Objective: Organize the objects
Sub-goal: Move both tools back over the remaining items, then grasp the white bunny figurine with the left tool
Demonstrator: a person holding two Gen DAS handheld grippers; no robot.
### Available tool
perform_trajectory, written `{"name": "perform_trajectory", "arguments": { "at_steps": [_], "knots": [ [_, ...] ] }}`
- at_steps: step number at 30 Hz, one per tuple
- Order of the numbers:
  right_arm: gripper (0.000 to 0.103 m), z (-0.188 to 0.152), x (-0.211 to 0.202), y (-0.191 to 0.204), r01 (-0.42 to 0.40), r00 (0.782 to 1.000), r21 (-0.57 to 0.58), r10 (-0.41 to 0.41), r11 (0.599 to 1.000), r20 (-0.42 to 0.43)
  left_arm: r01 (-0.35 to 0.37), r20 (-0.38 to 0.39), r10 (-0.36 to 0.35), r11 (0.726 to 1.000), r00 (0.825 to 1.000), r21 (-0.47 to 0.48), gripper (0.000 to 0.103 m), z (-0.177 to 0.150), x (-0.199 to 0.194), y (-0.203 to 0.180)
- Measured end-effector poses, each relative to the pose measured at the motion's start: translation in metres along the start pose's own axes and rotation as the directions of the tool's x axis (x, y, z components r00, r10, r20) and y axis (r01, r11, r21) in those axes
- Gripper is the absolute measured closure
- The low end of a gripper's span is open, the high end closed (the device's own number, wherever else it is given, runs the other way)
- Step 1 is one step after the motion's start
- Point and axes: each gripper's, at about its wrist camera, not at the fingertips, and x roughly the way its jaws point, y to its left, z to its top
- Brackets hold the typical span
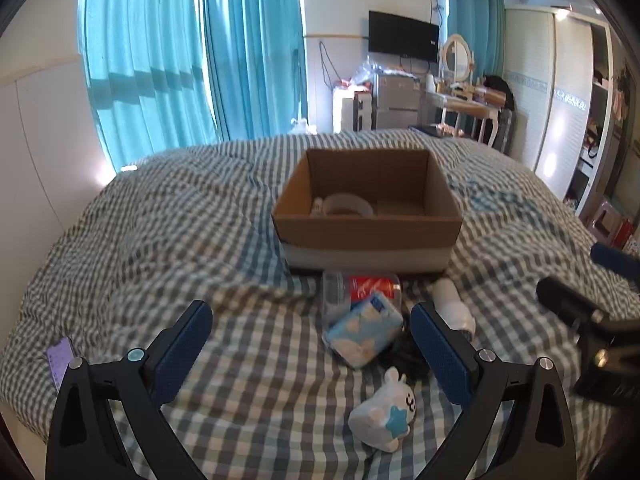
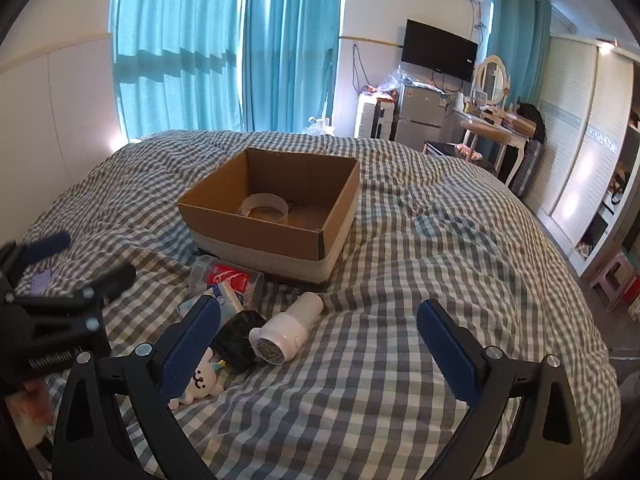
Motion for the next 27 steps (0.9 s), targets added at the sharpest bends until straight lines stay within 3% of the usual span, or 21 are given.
{"name": "perform_trajectory", "arguments": {
  "at_steps": [11,18,24,25,27],
  "knots": [
    [0.004,-0.008,0.009,0.000,-0.001,1.000,0.006,0.001,1.000,-0.022,0.037,-0.138,-0.026,0.996,0.990,0.079,0.001,-0.048,0.026,-0.022],
    [0.004,-0.011,0.014,0.009,-0.004,0.999,-0.009,0.004,1.000,-0.033,0.131,-0.273,-0.106,0.989,0.956,0.074,0.003,-0.064,0.052,-0.030],
    [0.004,-0.014,0.023,0.009,0.011,0.998,-0.007,-0.012,1.000,-0.054,0.185,-0.341,-0.143,0.978,0.929,0.095,0.034,-0.072,0.067,-0.047],
    [0.004,-0.015,0.024,0.008,0.012,0.998,-0.007,-0.012,1.000,-0.057,0.198,-0.346,-0.155,0.976,0.925,0.093,0.044,-0.073,0.067,-0.048],
    [0.004,-0.016,0.025,0.007,0.013,0.998,-0.006,-0.013,1.000,-0.059,0.195,-0.336,-0.147,0.974,0.930,0.112,0.044,-0.073,0.064,-0.052]
  ]
}}
